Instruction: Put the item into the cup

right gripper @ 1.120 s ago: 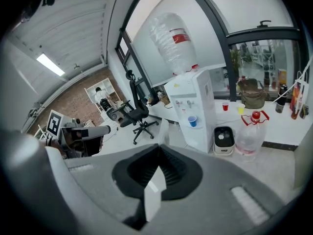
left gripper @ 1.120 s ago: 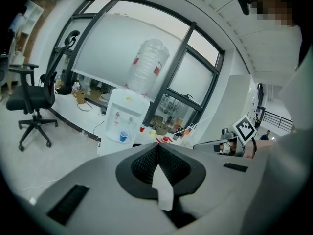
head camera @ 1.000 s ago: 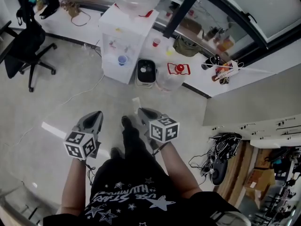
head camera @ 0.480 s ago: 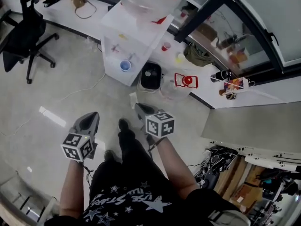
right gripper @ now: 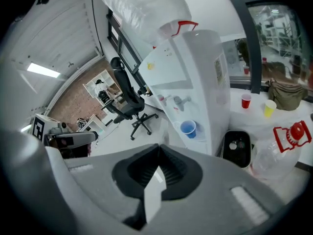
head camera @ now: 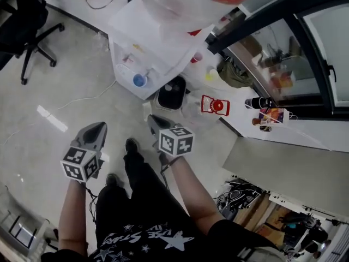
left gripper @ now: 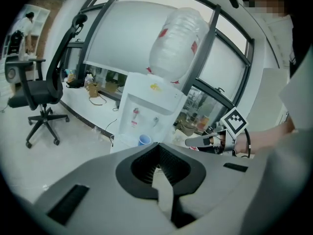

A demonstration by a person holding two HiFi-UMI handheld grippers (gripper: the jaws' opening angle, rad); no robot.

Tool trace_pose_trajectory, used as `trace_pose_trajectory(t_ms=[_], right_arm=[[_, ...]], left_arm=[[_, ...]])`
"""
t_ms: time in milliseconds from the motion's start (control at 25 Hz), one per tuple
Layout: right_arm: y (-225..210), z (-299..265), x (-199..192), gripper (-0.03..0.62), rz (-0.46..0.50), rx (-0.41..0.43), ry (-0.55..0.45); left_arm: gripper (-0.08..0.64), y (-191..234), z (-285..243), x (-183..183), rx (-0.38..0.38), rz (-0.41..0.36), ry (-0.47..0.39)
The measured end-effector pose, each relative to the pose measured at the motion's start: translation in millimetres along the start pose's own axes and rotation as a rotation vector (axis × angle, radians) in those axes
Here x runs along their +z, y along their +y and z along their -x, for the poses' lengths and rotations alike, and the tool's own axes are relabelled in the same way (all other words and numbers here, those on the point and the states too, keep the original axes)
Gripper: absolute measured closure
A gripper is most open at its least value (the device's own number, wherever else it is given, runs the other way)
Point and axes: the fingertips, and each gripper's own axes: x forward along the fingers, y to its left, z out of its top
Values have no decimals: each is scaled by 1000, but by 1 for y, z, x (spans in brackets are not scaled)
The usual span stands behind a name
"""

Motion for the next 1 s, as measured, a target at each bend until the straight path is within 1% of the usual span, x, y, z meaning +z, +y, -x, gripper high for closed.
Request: trace_pose_trajectory(t_ms=[200, 360, 760, 1000], right_arm=[[-22, -37, 1, 592, -52, 36, 23], [-34, -64, 5, 592, -80, 46, 20], [-60, -115, 19, 592, -155, -16, -53], [-72, -142, 27, 592, -220, -60, -67]], left_arm=[[552, 24, -34, 3, 47, 42, -19], [552, 37, -54, 1, 53, 56, -30], [552, 74, -93, -19, 33, 107, -21], [552, 99, -117, -14, -7, 110, 5]])
